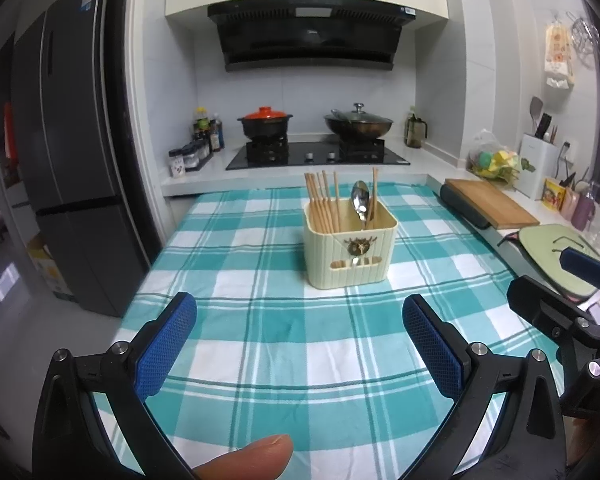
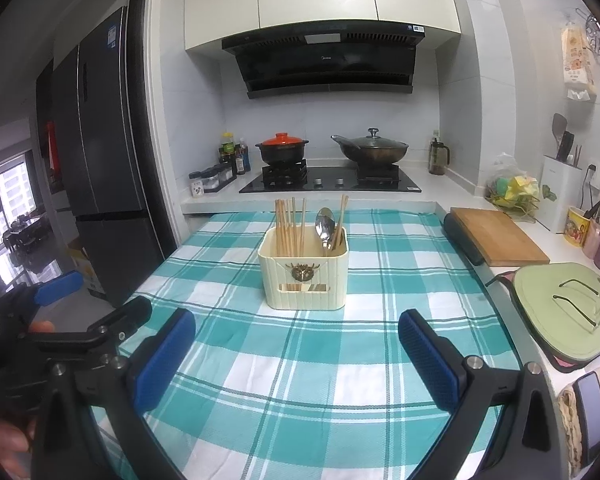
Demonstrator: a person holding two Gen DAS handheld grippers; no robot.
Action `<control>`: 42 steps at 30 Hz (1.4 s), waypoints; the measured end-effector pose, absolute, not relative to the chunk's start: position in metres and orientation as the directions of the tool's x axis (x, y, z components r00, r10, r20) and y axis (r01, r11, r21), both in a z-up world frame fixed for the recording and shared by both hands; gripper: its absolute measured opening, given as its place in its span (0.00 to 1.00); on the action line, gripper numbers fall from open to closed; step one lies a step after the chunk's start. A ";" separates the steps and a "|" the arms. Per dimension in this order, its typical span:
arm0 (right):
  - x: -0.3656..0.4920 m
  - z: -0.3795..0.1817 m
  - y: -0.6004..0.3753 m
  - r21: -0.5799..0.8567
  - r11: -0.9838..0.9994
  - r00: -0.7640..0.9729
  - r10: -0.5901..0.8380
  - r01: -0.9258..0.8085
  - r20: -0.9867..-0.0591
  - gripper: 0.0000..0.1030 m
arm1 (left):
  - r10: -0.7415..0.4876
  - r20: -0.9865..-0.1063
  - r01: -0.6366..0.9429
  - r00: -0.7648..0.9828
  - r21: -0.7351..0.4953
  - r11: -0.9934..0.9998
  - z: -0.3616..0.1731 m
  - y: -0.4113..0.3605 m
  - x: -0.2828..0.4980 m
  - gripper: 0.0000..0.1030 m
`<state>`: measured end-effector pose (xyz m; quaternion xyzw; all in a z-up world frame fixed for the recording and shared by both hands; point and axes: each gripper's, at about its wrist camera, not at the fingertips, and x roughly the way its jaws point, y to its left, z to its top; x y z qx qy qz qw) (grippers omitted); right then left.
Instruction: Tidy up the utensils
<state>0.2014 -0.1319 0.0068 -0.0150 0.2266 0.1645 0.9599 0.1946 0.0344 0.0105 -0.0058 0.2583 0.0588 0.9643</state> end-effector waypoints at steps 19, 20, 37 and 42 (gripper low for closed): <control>0.201 0.008 -0.124 0.039 0.940 0.840 0.322 -0.340 -0.438 1.00 | 0.116 -0.519 -0.131 0.847 0.007 0.991 0.005 0.040 0.197 1.00; 0.200 0.008 -0.124 0.038 0.939 0.839 0.323 -0.341 -0.437 1.00 | 0.118 -0.518 -0.133 0.847 0.008 0.991 0.005 0.040 0.197 1.00; 0.200 0.008 -0.124 0.035 0.941 0.839 0.317 -0.337 -0.442 1.00 | 0.118 -0.509 -0.126 0.853 0.018 0.992 0.005 0.037 0.196 1.00; 0.200 0.005 -0.129 0.039 0.942 0.836 0.314 -0.332 -0.450 1.00 | 0.142 -0.484 -0.149 0.864 0.024 0.988 0.007 0.038 0.191 1.00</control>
